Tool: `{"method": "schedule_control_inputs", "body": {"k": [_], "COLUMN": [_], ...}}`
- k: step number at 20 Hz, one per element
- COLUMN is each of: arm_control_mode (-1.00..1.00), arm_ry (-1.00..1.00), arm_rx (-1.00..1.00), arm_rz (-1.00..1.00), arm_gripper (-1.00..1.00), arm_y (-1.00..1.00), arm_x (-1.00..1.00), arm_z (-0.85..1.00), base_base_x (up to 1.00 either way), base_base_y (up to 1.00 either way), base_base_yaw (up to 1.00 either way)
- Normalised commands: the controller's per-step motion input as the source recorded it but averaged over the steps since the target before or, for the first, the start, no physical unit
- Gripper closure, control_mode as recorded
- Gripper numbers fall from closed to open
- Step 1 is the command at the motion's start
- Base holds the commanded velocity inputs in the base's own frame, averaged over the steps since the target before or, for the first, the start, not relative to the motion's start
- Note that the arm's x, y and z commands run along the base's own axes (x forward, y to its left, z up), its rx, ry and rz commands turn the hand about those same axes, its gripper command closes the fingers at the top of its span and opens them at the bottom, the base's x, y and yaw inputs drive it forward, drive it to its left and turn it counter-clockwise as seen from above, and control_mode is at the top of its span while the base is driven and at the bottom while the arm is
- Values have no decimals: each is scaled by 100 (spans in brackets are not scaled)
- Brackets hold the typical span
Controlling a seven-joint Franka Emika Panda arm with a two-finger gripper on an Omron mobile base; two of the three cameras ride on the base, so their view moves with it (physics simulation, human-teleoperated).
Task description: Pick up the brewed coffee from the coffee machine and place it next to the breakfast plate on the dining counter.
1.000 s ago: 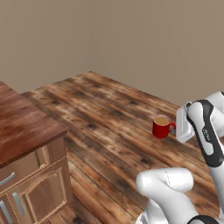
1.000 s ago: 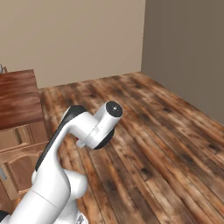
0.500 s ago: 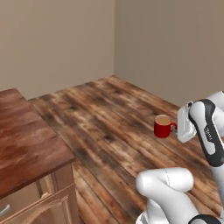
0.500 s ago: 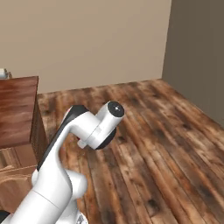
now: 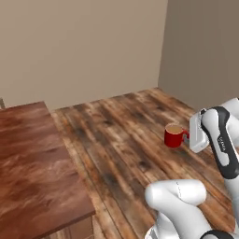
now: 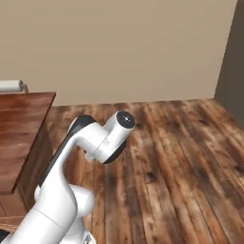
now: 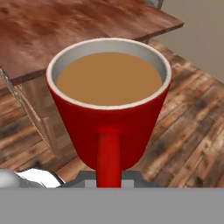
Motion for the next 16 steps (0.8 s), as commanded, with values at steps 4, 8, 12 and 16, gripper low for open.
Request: {"method": "schedule_control_inputs", "body": {"k": [4,8,12,16], "arm_control_mode": [100,100,100,100], "arm_ry": [0,0,0,0], "arm_rx": [0,0,0,0], "arm_rz": [0,0,0,0], "arm_gripper": [100,100,100,100], "arm_y": [0,0,0,0], "arm_x": [0,0,0,0], "arm_z": [0,0,0,0], "base_base_x": [100,100,100,100], "base_base_y": [-33,-38,-42,-43], "base_base_yaw": [36,37,38,41]}}
